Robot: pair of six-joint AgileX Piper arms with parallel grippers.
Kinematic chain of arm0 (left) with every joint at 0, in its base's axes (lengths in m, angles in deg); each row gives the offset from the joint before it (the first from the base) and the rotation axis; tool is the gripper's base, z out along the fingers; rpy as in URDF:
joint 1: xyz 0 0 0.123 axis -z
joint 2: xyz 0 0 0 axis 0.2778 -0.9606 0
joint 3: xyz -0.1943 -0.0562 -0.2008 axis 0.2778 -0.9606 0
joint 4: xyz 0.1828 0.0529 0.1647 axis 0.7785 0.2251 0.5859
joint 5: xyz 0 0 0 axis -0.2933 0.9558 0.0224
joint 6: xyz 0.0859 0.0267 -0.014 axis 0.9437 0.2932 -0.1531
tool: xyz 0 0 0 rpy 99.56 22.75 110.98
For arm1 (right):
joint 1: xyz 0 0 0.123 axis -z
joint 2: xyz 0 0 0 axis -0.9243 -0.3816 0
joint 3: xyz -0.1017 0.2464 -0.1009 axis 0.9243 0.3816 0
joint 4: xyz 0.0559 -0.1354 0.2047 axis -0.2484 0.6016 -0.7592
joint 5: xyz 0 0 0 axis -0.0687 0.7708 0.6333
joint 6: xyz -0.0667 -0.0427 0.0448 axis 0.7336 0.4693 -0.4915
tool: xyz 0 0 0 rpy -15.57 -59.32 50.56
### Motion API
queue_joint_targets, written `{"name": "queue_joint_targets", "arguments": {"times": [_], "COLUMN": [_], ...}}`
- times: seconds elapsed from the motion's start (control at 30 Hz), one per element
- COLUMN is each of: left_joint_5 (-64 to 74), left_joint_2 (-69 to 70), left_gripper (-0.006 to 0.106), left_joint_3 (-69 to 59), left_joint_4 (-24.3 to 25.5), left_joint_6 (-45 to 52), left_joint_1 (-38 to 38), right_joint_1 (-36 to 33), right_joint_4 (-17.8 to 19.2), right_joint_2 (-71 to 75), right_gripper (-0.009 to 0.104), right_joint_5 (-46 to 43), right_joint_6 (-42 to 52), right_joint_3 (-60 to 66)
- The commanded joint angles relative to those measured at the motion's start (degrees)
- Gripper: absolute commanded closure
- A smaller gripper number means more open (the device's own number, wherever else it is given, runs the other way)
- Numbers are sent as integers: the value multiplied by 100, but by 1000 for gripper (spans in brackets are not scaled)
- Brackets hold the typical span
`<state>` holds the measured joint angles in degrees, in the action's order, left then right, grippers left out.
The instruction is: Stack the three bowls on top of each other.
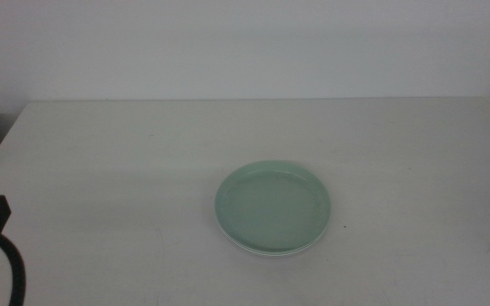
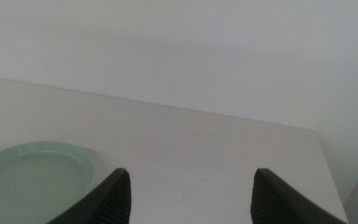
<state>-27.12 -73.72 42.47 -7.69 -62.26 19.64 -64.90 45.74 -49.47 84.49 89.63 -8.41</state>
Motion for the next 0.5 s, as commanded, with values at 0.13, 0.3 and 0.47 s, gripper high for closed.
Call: {"name": "queue_joint_targets", "arguments": {"times": [0.13,0.3,0.47], "left_joint_5": [-398,-404,-549], "left_joint_2": [430,1242,1893], "left_gripper": [-2,-2,-2], "left_joint_3": [-218,-885,-1557], "left_joint_4": [-105,-105,-105], "left_joint_6": [-52,-52,-52], "left_joint_1": [-13,-13,-13], "right_joint_1": [38,38,38], "right_joint_4": [129,638,642], "right_joint_2": [129,822,1360], "right_gripper": [46,46,46], "right_joint_5": [-536,-1053,-1343], "right_joint_6": [27,27,27], "right_joint_3": [140,923,1830]}}
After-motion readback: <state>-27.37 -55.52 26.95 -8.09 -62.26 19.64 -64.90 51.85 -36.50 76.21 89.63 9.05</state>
